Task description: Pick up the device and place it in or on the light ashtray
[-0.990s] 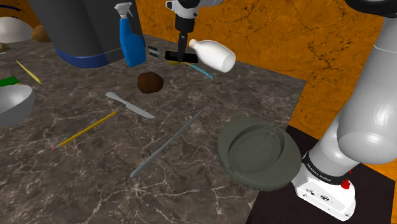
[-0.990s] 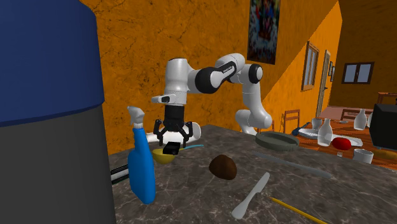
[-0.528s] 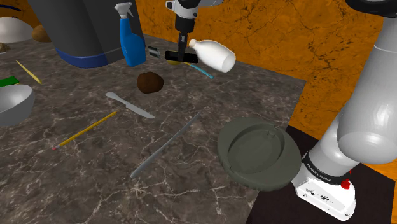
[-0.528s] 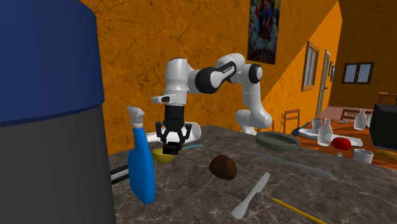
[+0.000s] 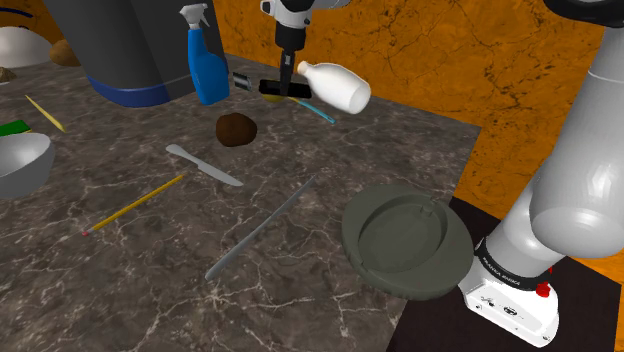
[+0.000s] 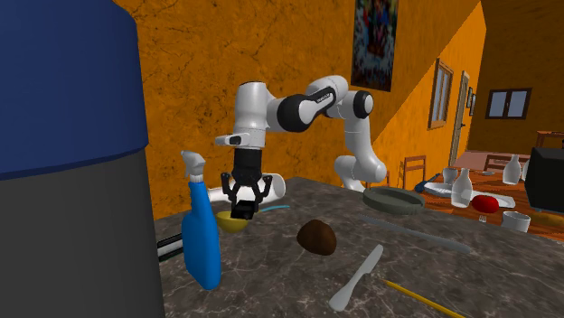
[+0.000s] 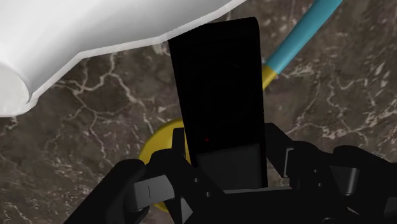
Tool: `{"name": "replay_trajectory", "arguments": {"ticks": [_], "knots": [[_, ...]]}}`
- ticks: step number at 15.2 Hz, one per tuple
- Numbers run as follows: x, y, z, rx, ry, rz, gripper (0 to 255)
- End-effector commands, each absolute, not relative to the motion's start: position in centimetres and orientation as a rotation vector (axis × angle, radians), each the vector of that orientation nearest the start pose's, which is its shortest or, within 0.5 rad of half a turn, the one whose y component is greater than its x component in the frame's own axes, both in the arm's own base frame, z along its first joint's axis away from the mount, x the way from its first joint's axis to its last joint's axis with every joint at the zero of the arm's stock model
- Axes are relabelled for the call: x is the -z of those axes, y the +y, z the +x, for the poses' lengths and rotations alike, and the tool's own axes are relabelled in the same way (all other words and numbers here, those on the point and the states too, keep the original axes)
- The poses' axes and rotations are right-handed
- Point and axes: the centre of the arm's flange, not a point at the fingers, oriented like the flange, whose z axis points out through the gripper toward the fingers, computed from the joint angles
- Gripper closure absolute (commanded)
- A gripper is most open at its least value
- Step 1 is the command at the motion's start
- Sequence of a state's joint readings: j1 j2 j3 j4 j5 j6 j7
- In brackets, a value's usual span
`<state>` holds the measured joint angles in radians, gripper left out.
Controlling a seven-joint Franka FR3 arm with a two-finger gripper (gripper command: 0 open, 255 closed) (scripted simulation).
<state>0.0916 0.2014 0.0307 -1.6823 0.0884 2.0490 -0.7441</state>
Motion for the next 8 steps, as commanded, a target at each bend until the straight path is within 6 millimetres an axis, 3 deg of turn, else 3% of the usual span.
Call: {"name": "replay_trajectory", "arguments": {"ticks": [1,8], "knots": [[-50.4,8.2,63.4,0.286,-1.250,-2.832,255],[-54.0,8.2,63.4,0.286,-1.250,-2.832,255]]}}
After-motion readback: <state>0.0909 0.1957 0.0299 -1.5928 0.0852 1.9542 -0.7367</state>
